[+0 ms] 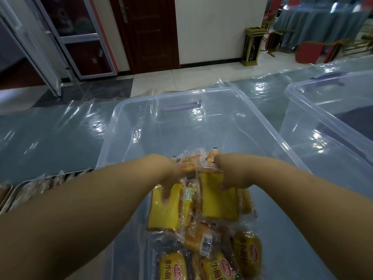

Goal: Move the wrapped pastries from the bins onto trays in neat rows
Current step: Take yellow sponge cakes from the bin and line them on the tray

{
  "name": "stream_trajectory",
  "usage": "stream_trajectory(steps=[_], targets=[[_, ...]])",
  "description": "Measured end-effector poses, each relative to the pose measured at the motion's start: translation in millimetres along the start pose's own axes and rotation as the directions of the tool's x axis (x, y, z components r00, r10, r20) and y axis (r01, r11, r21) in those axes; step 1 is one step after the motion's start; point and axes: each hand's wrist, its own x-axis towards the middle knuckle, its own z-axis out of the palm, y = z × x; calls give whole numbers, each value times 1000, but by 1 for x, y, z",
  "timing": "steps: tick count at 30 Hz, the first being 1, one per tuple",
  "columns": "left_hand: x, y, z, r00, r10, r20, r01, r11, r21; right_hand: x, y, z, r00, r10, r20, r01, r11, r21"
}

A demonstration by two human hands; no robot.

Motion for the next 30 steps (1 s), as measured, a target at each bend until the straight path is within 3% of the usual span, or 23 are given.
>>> stream_trajectory(steps=[7, 11, 17, 20, 23, 26, 30], targets=[[-19, -22, -10, 999, -48, -10, 47, 993, -104, 29, -15, 9, 998, -40, 49, 41, 999, -18], [-25, -26, -9, 998, -42, -51, 35, 990, -138, 46, -26, 30, 998, -44, -36, 43, 999, -18], [-30, -30, -2, 996, -30, -83, 16, 986, -168, 52, -44, 49, 994, -107, 17, 105, 989, 103], [-31, -28, -2, 996, -19, -89, 5, 988, -154, 50, -46, 47, 992, -122, -26, 125, 975, 183], [-34, -26, -4, 996, -15, -86, 2, 987, -158, 46, -44, 43, 994, -91, -60, 99, 982, 160], [-42, -25, -5, 994, -34, -108, 16, 987, -162, 42, -42, 33, 997, -6, -75, 26, 964, 266], [-65, -27, -3, 975, -98, -198, 53, 974, -222, 32, -38, 11, 998, 26, -50, -16, 980, 197]])
